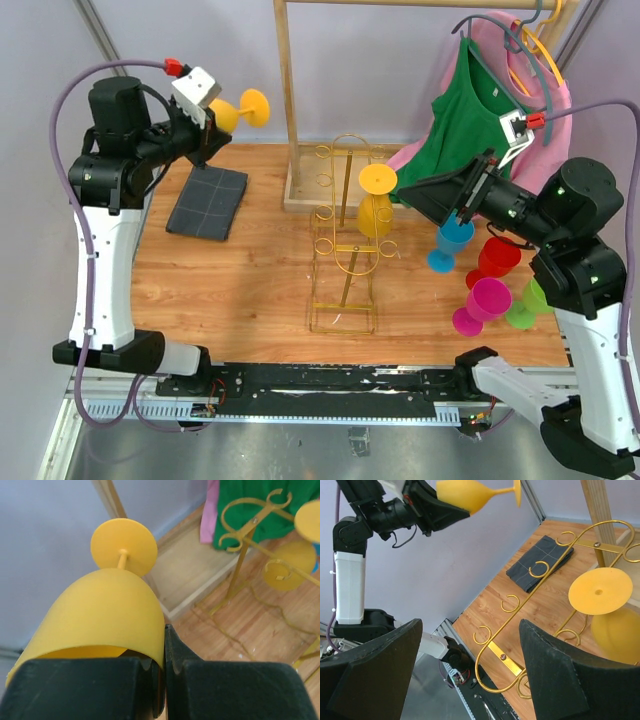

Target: Take the wine glass off the wine glass rack

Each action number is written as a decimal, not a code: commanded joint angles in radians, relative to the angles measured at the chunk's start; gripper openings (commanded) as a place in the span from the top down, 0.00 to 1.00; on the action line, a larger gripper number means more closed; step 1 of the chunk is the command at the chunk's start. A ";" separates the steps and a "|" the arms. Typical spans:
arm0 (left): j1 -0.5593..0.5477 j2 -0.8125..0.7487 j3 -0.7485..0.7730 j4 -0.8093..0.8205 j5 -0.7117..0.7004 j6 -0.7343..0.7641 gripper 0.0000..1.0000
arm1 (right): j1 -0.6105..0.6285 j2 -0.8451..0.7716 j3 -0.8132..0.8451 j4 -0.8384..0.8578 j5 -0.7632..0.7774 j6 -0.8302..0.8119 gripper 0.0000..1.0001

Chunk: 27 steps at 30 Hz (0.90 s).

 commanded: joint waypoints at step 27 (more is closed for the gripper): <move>-0.196 0.004 -0.377 -0.431 -0.248 0.199 1.00 | -0.014 0.041 0.089 -0.310 0.176 -0.131 0.22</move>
